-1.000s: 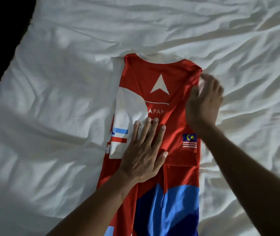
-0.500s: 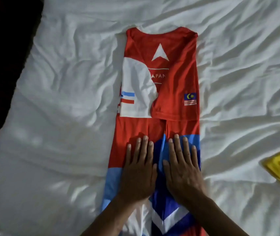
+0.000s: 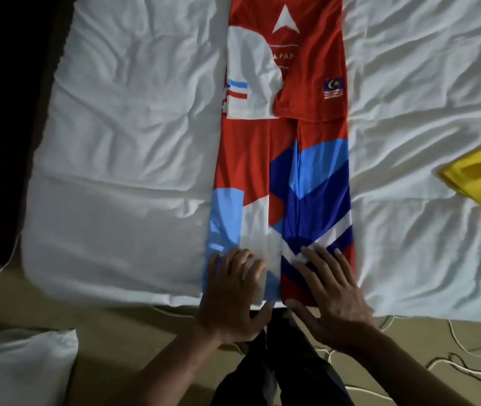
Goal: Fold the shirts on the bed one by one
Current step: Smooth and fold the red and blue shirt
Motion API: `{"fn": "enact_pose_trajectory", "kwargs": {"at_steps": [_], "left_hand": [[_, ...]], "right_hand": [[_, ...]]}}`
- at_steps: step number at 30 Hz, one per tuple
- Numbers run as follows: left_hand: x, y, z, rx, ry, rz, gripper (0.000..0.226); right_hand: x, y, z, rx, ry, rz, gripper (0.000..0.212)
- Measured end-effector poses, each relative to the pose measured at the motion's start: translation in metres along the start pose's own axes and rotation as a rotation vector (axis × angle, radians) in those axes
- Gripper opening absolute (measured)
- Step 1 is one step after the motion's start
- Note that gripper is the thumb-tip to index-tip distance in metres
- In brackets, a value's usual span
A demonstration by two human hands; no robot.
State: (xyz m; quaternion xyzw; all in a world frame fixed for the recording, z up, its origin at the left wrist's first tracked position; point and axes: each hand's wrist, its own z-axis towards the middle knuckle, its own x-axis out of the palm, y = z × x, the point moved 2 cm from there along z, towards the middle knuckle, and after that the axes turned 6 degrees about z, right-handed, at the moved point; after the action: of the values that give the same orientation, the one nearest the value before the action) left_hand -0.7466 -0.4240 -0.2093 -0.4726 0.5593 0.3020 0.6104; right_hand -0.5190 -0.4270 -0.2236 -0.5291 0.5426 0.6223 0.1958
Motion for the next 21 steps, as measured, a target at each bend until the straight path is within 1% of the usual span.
{"fn": "enact_pose_trajectory", "kwargs": {"at_steps": [2,4,7,11,12,14,16,18,19,21], "left_hand": [[0.005,0.005,-0.018,0.033,0.019,0.042,0.072],[0.012,0.007,-0.026,0.057,0.054,0.128,0.071],[0.019,0.014,-0.027,0.083,0.052,0.198,0.067],[0.014,0.022,-0.017,0.156,-0.072,0.210,0.045],[0.011,0.023,-0.013,0.170,-0.089,0.209,0.040],[0.002,0.026,-0.003,0.189,-0.066,0.153,0.031],[-0.014,0.032,0.009,0.127,-0.034,0.021,0.016],[-0.042,0.040,0.029,-0.020,0.010,-0.111,0.003],[-0.055,0.044,0.042,-0.084,0.056,-0.142,0.003],[-0.079,0.052,0.072,-0.137,0.151,-0.146,0.014]], "right_hand": [[0.006,0.004,-0.011,-0.078,0.037,-0.094,0.080],[0.009,0.004,-0.014,-0.106,0.032,-0.164,0.074],[0.010,0.004,-0.010,-0.135,-0.046,-0.158,0.060],[0.006,0.003,-0.005,-0.193,-0.182,-0.141,0.040],[0.005,0.002,-0.003,-0.198,-0.209,-0.117,0.036],[-0.003,0.003,0.001,-0.159,-0.254,-0.023,0.033],[-0.020,0.008,0.008,-0.075,-0.313,0.078,0.030],[-0.043,0.012,0.020,0.019,-0.374,0.120,0.028],[-0.055,0.014,0.028,0.052,-0.400,0.129,0.028],[-0.079,0.012,0.048,0.097,-0.429,0.152,0.028]]}}
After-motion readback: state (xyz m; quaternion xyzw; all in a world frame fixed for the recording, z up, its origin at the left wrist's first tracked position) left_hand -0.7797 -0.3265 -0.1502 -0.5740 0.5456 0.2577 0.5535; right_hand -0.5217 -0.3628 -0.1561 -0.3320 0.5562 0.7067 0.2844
